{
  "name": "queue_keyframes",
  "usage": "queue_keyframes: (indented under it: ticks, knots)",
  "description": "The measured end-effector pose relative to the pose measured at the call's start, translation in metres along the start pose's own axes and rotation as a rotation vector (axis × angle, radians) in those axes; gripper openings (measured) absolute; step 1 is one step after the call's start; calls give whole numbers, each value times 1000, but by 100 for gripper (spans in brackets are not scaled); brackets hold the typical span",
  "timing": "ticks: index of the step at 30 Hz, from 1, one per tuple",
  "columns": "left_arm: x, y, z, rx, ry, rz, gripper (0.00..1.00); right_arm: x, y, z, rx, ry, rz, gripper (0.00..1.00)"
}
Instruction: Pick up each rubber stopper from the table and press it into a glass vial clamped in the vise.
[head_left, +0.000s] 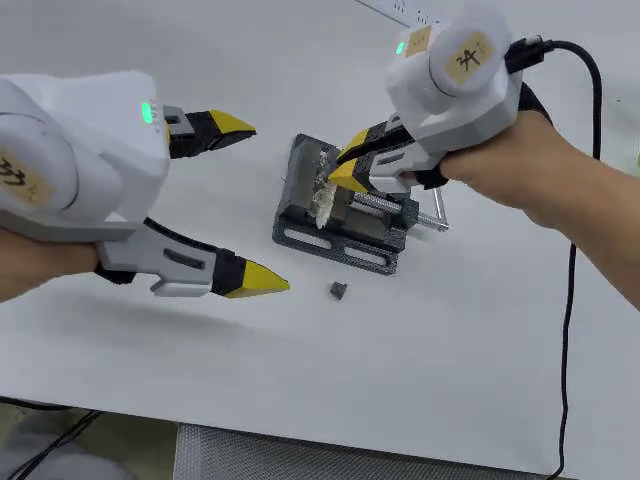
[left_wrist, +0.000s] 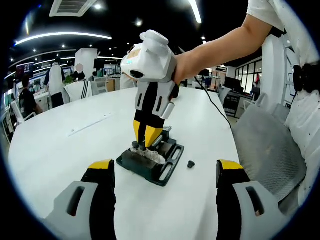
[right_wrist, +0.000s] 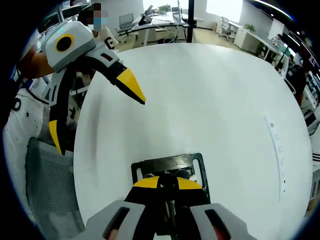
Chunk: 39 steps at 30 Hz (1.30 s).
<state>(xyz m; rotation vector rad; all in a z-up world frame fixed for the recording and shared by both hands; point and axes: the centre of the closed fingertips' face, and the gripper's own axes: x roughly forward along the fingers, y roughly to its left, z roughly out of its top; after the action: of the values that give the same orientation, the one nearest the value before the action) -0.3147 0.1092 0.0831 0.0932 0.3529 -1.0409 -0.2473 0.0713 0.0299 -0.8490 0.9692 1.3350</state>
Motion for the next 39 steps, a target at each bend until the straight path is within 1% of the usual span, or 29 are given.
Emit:
queue_keyframes:
  ticks: [5, 10, 15, 19, 25, 28, 33, 35, 39]
  knots:
    - [1, -2, -1, 2, 1, -5, 83, 0, 4, 0, -1, -1, 11, 5]
    - [1, -2, -2, -1, 0, -4, 83, 1, 4, 0, -4, 2, 8, 5]
    - [0, -1, -4, -4, -1, -3, 83, 0, 5, -2, -25, 18, 10, 5]
    - [0, -1, -4, -9, 0, -5, 82, 2, 3, 0, -33, 27, 10, 5]
    - [1, -1, -2, -9, -4, -3, 82, 2, 0, -1, -50, 46, 8, 5]
    - [1, -1, 0, -11, -10, -1, 82, 2, 2, -1, -57, 54, 7, 5]
    - [1, -1, 1, -13, -10, 0, 81, 3, 3, -1, -59, 70, 4, 4]
    - [1, 0, 1, -14, -12, 0, 81, 2, 3, -1, -75, 79, 3, 4]
    - [2, 1, 1, -14, -13, 1, 81, 3, 4, -1, -81, 85, -2, 4]
